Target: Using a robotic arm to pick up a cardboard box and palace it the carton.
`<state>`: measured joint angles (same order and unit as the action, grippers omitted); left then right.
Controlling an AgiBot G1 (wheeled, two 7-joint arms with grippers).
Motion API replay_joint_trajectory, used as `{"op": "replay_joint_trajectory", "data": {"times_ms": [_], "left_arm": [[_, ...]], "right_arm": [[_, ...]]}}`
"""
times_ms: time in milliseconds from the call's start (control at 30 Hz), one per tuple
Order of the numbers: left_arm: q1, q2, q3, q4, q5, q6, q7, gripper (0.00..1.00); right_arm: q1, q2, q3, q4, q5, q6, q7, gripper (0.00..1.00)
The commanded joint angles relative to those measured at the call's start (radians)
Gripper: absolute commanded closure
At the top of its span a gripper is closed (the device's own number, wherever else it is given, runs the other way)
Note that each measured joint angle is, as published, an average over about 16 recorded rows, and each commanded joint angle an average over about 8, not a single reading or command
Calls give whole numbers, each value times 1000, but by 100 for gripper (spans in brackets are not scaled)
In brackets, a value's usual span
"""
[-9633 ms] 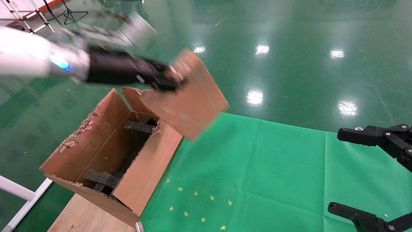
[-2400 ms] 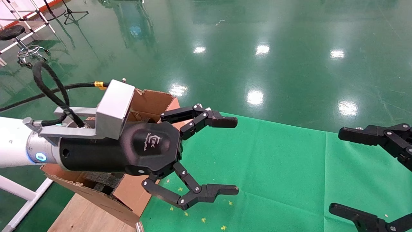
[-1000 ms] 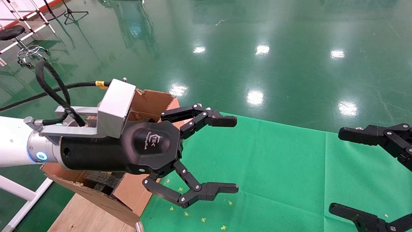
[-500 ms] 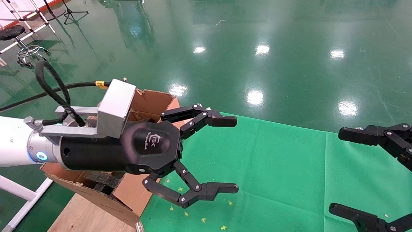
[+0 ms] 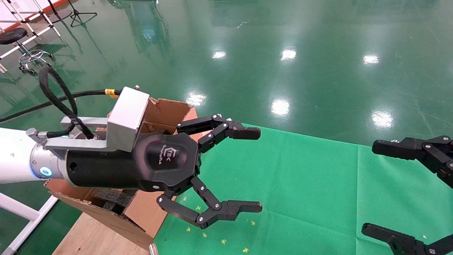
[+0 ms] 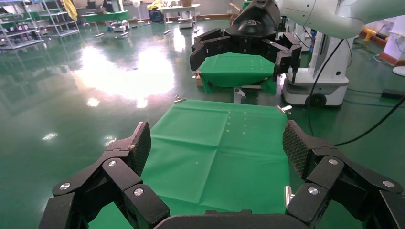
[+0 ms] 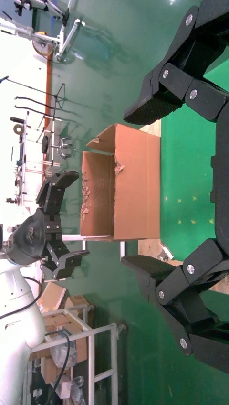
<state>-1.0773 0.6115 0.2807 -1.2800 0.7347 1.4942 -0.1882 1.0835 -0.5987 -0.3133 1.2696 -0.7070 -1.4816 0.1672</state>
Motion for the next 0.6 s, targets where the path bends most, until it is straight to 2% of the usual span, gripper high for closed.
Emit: {"op": "replay_joint_trajectory", "data": {"times_ms": [33,600], "left_arm": [[0,0,0,0,0,0,0,0],[0,0,0,0,0,0,0,0]], "right_arm": [[0,0,0,0,0,0,0,0],[0,0,0,0,0,0,0,0]]}}
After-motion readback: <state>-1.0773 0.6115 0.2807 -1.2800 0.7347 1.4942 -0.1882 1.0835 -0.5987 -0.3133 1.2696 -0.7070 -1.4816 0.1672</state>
